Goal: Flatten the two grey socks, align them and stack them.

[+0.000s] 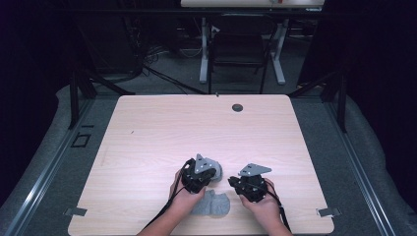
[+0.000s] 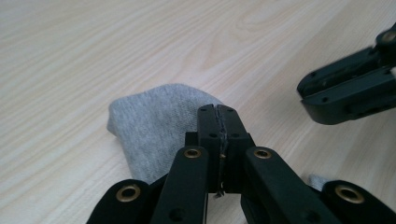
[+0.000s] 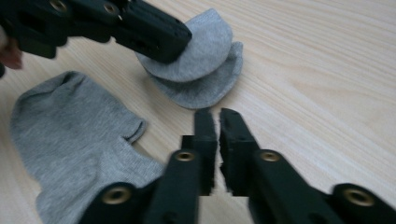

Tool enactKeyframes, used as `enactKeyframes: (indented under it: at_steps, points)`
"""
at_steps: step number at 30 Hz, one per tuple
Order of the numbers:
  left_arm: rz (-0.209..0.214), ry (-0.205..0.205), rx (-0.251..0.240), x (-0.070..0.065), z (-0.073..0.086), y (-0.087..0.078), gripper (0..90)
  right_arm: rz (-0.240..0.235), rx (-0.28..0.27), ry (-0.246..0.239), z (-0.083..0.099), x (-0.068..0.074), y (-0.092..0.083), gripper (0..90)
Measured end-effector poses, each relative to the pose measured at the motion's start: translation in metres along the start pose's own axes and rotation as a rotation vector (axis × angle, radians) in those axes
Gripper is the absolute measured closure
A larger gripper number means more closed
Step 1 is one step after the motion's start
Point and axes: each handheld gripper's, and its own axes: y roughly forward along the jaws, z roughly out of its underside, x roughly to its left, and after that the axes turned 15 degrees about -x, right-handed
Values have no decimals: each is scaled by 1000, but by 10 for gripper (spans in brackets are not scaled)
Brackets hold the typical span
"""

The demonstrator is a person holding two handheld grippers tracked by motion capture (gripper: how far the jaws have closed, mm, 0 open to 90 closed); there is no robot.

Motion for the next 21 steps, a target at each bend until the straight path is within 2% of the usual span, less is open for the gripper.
enactKeyframes:
  at_steps: [6, 10, 12, 21]
  points:
    - [-14, -12, -17, 7, -4, -7, 899, 0, 3, -30, -7, 3, 13, 900]
    - [-21, -38, -37, 10, -6, -10, 899, 0, -1, -16, -10, 1, 24, 900]
    - [-24, -32, -39, 11, -6, -11, 899, -6, -11, -1, -11, 2, 32, 900]
    - [-33, -36, -46, 17, -7, -15, 899, -9, 31, -33, -7, 10, 58, 900]
